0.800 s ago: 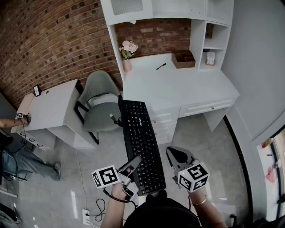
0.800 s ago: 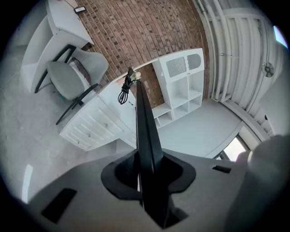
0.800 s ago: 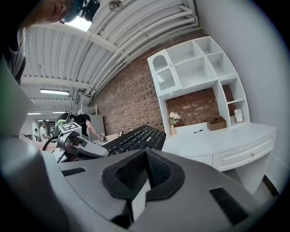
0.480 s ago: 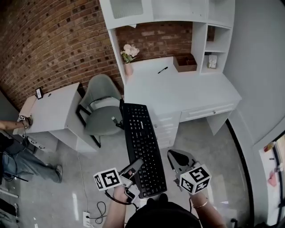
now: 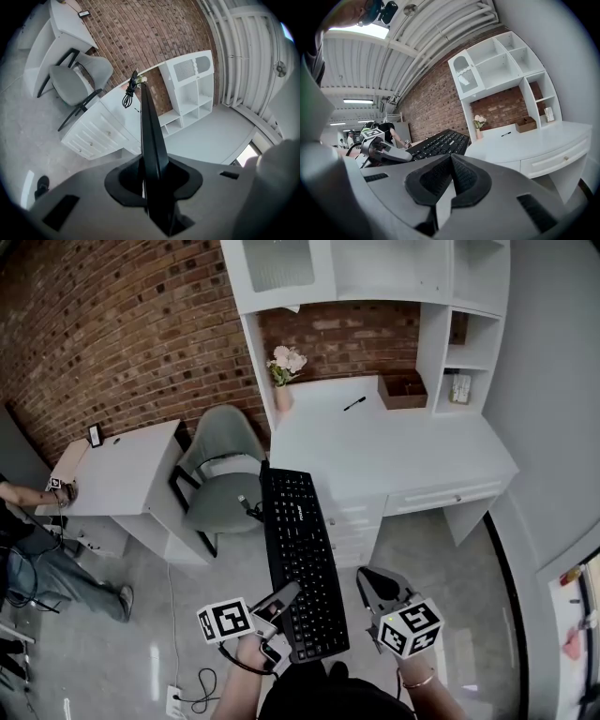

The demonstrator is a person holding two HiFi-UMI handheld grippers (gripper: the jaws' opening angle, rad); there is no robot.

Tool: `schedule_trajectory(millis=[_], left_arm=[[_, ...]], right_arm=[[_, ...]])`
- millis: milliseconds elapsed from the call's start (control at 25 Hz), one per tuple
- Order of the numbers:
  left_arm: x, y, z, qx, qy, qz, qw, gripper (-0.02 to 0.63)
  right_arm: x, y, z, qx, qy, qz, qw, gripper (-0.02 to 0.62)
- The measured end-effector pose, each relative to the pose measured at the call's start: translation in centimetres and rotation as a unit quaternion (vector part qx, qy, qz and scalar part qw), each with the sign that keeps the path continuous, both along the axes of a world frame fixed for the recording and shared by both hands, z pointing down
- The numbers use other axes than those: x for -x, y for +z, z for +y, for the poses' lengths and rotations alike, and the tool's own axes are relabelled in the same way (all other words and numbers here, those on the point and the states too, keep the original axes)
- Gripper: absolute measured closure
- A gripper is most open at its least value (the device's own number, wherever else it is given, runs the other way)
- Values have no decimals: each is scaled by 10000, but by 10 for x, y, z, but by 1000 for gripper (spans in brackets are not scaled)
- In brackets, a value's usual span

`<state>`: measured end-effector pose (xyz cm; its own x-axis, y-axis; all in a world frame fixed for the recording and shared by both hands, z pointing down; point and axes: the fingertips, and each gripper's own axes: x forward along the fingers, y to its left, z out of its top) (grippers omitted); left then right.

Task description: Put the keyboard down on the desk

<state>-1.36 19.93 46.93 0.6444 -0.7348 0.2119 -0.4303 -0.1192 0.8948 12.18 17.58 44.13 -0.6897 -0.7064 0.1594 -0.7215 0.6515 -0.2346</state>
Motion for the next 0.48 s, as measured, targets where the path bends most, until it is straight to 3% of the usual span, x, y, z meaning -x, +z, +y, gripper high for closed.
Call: schedule_trajectory(millis=[480], left_arm=[[10, 0, -67, -48, 25, 65, 10000, 512]], right_arm=[[-1, 3, -55, 45, 174, -112, 9998, 591]])
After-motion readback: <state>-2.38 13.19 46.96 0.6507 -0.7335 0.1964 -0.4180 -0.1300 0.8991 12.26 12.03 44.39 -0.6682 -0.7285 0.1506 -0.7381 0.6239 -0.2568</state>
